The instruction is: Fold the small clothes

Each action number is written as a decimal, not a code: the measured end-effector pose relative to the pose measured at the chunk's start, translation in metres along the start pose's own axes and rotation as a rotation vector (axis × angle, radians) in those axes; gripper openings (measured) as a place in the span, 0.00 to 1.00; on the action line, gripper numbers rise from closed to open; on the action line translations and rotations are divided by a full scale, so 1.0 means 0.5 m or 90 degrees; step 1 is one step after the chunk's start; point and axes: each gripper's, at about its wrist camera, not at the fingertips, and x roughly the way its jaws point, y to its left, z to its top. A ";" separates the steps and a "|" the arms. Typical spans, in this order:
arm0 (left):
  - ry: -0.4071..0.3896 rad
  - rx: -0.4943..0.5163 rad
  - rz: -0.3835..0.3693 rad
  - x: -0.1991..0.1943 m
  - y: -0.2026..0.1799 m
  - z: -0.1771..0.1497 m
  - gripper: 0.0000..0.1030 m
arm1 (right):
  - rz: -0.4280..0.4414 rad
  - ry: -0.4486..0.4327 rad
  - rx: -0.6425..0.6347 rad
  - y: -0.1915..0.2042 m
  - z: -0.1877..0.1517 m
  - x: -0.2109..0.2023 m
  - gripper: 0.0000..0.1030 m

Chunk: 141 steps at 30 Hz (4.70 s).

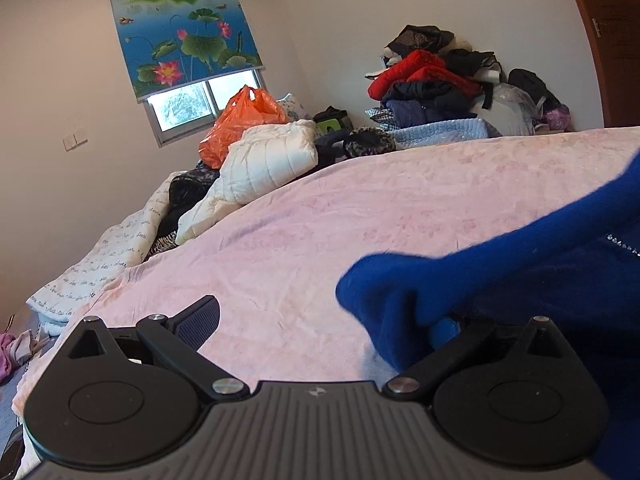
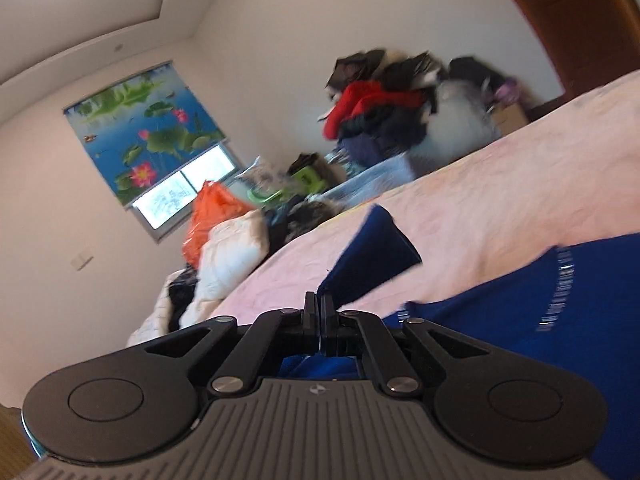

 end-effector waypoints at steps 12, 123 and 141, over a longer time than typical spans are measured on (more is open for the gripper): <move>0.018 0.065 -0.001 0.011 -0.045 -0.027 1.00 | -0.058 0.084 0.292 -0.220 -0.113 0.011 0.48; 0.171 0.051 -0.333 0.053 -0.043 0.000 1.00 | -0.254 0.170 -0.161 -0.149 -0.101 0.010 0.68; 0.205 0.015 -0.433 -0.099 0.077 -0.088 1.00 | -0.227 0.092 -0.075 -0.134 -0.183 -0.353 0.86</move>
